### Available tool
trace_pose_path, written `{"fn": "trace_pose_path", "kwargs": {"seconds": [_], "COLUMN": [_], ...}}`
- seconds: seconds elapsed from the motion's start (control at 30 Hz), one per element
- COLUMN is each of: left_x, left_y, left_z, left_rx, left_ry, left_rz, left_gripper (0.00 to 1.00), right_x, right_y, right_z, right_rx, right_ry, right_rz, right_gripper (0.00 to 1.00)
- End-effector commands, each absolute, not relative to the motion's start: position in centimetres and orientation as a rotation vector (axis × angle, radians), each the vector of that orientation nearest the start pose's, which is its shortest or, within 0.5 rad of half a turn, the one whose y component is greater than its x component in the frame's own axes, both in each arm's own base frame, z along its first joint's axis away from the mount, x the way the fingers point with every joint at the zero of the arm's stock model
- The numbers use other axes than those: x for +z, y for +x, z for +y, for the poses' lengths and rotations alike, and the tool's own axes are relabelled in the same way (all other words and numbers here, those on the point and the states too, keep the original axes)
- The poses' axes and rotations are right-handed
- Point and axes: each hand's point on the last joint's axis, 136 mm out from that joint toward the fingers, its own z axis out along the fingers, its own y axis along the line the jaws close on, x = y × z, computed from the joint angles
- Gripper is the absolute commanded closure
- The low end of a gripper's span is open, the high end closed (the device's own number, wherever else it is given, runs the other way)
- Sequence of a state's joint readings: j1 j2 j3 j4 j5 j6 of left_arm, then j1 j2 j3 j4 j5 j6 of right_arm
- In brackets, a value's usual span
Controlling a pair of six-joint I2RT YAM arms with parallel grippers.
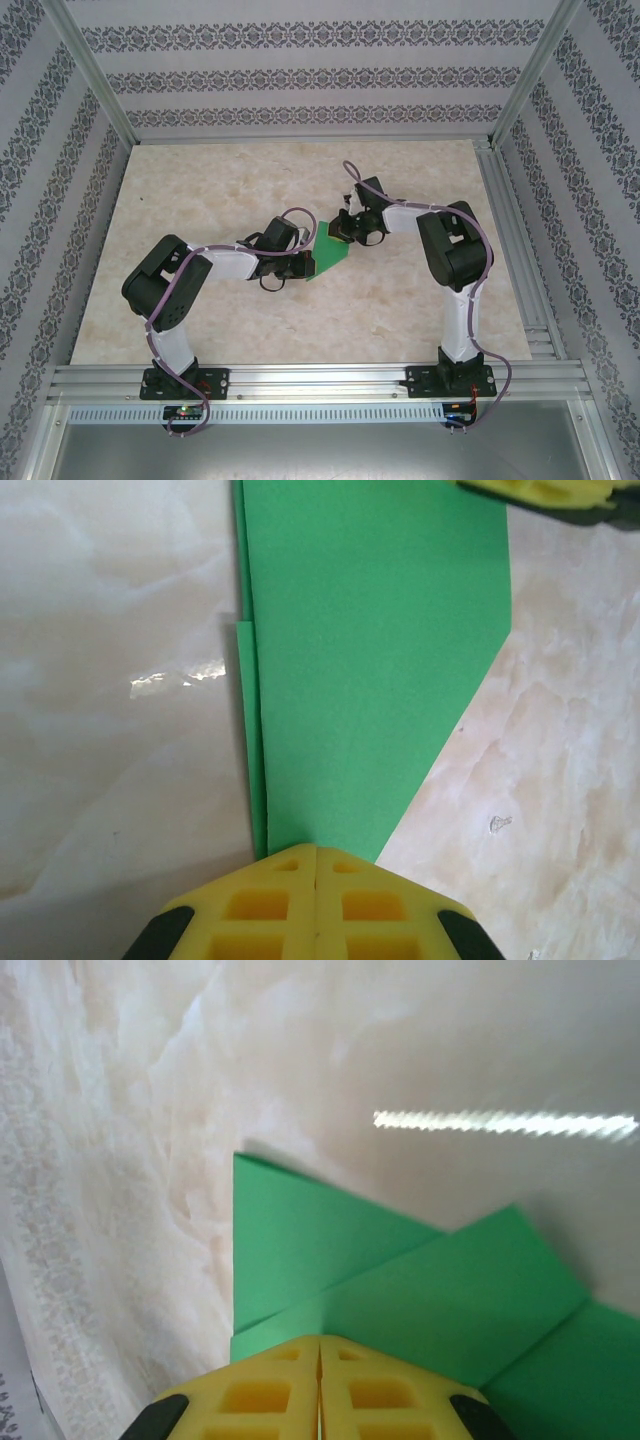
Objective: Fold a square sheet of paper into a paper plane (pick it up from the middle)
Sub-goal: Fourth fold the wing at the center of the table.
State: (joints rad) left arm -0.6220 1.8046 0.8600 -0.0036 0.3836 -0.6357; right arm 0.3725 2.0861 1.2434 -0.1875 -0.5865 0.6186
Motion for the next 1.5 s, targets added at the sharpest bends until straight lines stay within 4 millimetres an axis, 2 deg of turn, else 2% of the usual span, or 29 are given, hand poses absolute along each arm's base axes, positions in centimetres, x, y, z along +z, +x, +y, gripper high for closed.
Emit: {"fn": "trace_pose_path", "kwargs": {"seconds": [0.0, 0.23, 0.5, 0.6, 0.7, 0.8, 0.97, 1.1, 1.27, 1.47], "left_x": [-2.7, -2.6, -2.2, -2.1, -1.9, -1.9, -2.0, -1.9, -1.8, -1.8], "left_y": [24.4, 24.4, 24.6, 24.8, 25.0, 25.1, 25.2, 25.2, 25.2, 25.1], "left_z": [-26.1, -26.1, -26.3, -26.3, -26.5, -26.6, -26.6, -26.6, -26.6, -26.6], "left_rx": [-0.824, -0.825, -0.829, -0.829, -0.833, -0.835, -0.837, -0.833, -0.834, -0.837], "left_ry": [0.135, 0.137, 0.139, 0.143, 0.146, 0.146, 0.142, 0.146, 0.150, 0.154], "left_rz": [2.959, 2.959, 2.949, 2.943, 2.935, 2.936, 2.935, 2.935, 2.933, 2.932], "left_gripper": [1.00, 1.00, 1.00, 1.00, 1.00, 1.00, 1.00, 1.00, 1.00, 1.00], "right_x": [-0.7, -0.7, -0.2, 1.0, 4.0, 6.3, 6.9, 6.5, 4.9, 2.6], "right_y": [44.0, 45.6, 47.2, 47.8, 47.9, 46.9, 43.5, 40.3, 37.8, 37.3], "right_z": [22.0, 20.3, 19.2, 18.9, 18.8, 18.7, 21.1, 24.4, 27.6, 28.3], "right_rx": [0.897, 0.893, 0.859, 0.834, 0.834, 0.852, 0.970, 1.033, 1.090, 1.073], "right_ry": [0.208, 0.289, 0.316, 0.291, 0.252, 0.258, 0.223, 0.140, 0.076, 0.087], "right_rz": [2.702, 2.658, 2.625, 2.604, 2.549, 2.507, 2.525, 2.573, 2.641, 2.700], "right_gripper": [0.91, 0.91, 0.91, 0.91, 0.91, 0.90, 0.89, 0.88, 0.88, 0.88]}}
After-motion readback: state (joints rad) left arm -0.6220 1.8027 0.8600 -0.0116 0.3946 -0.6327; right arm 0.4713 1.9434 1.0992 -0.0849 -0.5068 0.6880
